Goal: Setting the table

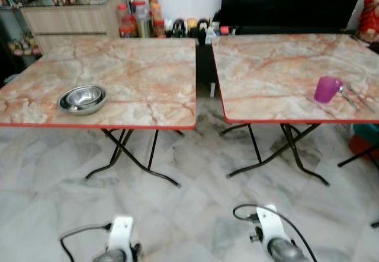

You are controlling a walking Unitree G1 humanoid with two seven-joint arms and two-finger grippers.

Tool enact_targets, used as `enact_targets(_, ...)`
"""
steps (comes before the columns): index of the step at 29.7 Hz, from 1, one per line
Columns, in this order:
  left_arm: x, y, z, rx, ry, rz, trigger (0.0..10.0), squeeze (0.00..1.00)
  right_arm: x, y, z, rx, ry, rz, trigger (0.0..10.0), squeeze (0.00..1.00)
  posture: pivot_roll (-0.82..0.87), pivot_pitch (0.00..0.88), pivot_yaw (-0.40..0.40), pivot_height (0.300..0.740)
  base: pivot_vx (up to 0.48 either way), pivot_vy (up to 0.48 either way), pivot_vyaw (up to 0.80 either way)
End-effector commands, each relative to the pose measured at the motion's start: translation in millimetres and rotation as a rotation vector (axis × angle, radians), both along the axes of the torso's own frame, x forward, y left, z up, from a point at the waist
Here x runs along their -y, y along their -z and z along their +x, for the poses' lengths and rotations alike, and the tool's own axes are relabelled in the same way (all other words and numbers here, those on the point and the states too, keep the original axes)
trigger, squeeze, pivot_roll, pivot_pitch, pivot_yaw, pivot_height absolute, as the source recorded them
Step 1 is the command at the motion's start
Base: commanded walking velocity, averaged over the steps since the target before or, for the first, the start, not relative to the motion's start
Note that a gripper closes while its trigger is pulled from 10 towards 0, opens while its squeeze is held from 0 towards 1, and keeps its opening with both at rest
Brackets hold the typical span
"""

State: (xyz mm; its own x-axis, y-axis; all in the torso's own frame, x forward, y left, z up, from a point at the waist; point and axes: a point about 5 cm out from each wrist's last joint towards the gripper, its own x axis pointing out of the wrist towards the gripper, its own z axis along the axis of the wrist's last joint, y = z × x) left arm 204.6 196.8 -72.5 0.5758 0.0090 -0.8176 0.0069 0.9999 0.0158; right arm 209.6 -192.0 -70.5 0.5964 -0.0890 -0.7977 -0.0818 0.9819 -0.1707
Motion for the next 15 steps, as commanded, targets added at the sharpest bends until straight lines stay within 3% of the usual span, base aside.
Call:
enact_targets(1, 3.5, 1, -0.5, -0.003, 0.0, -0.007, 10.0, 0.0, 8.1, 0, -1.4, 0.0, 0.027, -0.007, 10.0, 0.0, -0.01, 0.0, -0.008, 0.74, 0.0, 0.0, 0.76)
enact_targets(5, 3.8, 2, -1.5, -0.01, -0.003, -0.012, 10.0, 0.0, 13.3, 3, -9.3, -0.015, 0.072, 0.0, 10.0, 0.0, 0.0, 0.0, -0.008, 0.74, 0.0, 0.0, 0.64)
enact_targets(11, 3.2, 2, -1.8, -0.017, 0.005, 0.0, 10.0, 0.0, 22.5, 8, -22.4, -0.043, 0.138, 0.006, 10.0, 0.0, 0.0, 0.0, -0.007, 0.74, 0.0, 0.0, 0.0)
enact_targets(15, 3.1, 1, -1.4, -0.018, 0.001, 0.004, 10.0, 0.0, 24.8, 10, -26.3, -0.05, 0.144, 0.015, 10.0, 0.0, 0.0, 0.0, -0.006, 0.74, 0.24, 0.0, 0.0)
